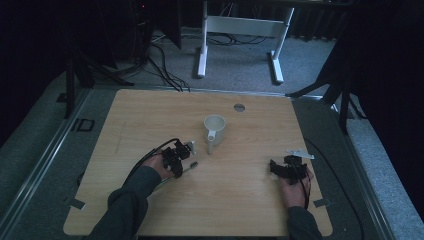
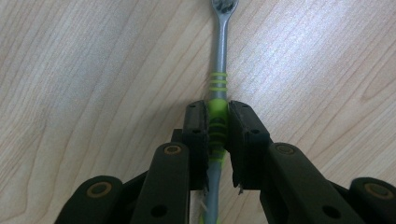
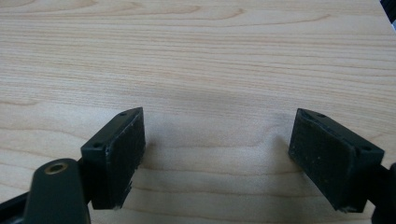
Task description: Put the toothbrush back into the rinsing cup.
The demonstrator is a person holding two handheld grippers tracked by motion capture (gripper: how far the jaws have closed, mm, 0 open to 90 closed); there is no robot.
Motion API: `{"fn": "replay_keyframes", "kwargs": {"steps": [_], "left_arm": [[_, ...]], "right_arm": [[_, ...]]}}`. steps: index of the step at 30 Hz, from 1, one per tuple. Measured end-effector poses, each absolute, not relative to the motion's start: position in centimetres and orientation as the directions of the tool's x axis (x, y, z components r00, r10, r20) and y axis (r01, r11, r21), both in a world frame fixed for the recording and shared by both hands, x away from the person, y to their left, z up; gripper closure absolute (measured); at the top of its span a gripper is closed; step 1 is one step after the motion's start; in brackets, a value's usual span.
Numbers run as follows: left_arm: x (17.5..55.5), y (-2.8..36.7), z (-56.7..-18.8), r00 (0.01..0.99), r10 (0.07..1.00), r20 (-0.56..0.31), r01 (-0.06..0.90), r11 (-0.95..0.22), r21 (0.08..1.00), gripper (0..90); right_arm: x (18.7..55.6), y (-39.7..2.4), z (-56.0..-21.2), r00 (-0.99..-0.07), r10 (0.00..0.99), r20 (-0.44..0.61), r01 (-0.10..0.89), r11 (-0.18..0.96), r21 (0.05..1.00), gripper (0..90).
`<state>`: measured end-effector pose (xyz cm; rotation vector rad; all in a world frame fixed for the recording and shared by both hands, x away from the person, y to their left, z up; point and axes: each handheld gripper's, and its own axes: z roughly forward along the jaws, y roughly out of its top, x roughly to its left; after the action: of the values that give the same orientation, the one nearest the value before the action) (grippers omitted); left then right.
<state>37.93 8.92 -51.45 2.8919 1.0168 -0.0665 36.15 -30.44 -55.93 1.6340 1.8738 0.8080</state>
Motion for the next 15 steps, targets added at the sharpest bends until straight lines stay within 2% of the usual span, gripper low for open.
{"fn": "replay_keyframes", "kwargs": {"steps": [15], "left_arm": [[38.04, 9.43, -50.75, 0.772, 0.631, -0.073, 0.635, -0.767, 0.085, 79.1]], "right_arm": [[36.16, -30.44, -55.93, -0.136, 0.991, 0.000, 0.680, 0.093, 0.728, 18.0]]}}
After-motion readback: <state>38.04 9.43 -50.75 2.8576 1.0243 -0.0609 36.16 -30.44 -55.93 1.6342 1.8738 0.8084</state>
